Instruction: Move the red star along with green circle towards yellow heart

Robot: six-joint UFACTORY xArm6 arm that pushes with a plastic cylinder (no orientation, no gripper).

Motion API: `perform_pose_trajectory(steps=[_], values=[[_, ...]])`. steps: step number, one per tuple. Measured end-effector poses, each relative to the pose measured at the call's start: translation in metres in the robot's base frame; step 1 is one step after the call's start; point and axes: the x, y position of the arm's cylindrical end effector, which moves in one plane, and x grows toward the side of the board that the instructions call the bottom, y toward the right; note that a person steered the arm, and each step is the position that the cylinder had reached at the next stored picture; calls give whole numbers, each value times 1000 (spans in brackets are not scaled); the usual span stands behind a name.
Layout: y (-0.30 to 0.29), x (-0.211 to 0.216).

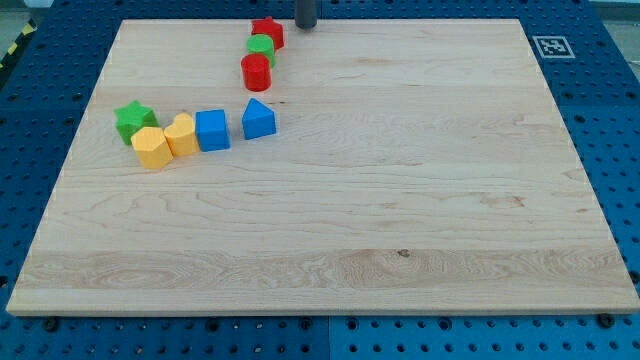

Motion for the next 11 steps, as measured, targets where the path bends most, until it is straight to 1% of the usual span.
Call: perform_pose_trajectory(steps=[1,2,5,7,9,11], values=[[-28,15],[-44,28],[-47,48],[-69,29],[-71,34],[-74,79]])
